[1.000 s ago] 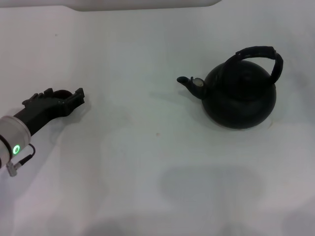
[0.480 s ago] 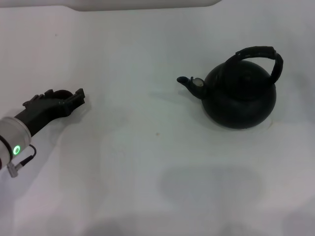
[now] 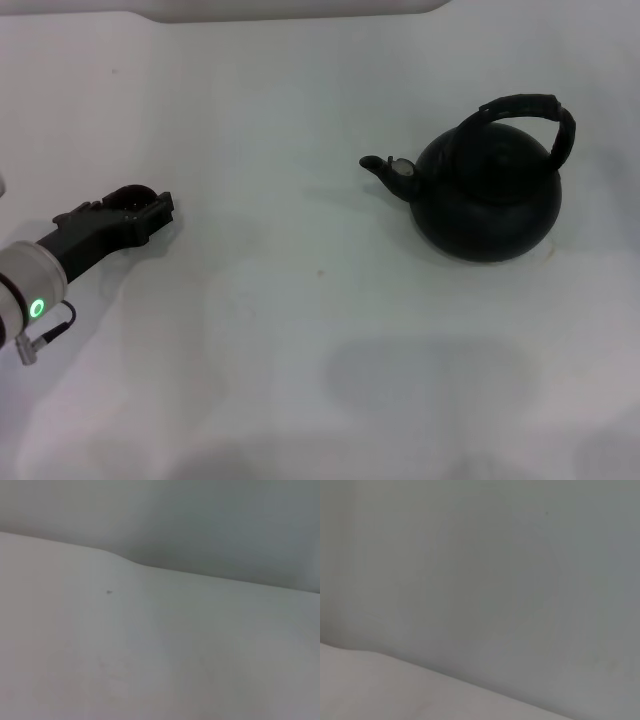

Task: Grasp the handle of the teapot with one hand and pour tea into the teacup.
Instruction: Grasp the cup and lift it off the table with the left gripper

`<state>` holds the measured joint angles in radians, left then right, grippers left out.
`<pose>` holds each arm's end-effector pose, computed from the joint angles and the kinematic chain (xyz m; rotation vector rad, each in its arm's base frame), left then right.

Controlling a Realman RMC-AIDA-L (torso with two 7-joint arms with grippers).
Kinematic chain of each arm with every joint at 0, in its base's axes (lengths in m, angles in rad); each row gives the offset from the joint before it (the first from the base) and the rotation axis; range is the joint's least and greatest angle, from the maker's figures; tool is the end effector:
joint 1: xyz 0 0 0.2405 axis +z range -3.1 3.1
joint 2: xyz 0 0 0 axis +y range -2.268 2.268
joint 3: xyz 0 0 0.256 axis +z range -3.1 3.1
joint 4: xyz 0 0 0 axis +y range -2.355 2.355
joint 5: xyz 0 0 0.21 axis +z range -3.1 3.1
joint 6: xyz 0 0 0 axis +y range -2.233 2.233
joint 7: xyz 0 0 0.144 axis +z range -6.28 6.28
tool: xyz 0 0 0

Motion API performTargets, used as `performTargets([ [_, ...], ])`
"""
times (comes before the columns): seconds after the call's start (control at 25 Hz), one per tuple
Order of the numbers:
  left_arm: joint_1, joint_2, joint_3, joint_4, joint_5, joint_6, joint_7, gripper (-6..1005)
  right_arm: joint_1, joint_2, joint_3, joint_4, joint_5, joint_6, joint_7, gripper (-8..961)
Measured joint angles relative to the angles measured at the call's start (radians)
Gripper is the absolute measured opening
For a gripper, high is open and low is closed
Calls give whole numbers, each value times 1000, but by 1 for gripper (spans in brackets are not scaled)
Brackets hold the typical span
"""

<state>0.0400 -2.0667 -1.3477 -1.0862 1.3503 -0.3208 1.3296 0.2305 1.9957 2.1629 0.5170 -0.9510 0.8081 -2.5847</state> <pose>-0.3176 0.2814 -0.0526 -1.9251 -1.1967 -0.4191 0.4072 0.3193 0.0768 -1.7545 0.5147 0.2542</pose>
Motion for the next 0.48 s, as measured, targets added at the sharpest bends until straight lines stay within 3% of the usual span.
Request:
performTargets([
  [0.08, 0, -1, 0, -2, 5, -1, -3, 713, -2, 0, 0, 0, 0, 0, 0, 808],
  [0.48, 0, -1, -1, -46, 10, -13, 0, 706, -2, -1, 1, 0, 0, -6, 0, 808],
])
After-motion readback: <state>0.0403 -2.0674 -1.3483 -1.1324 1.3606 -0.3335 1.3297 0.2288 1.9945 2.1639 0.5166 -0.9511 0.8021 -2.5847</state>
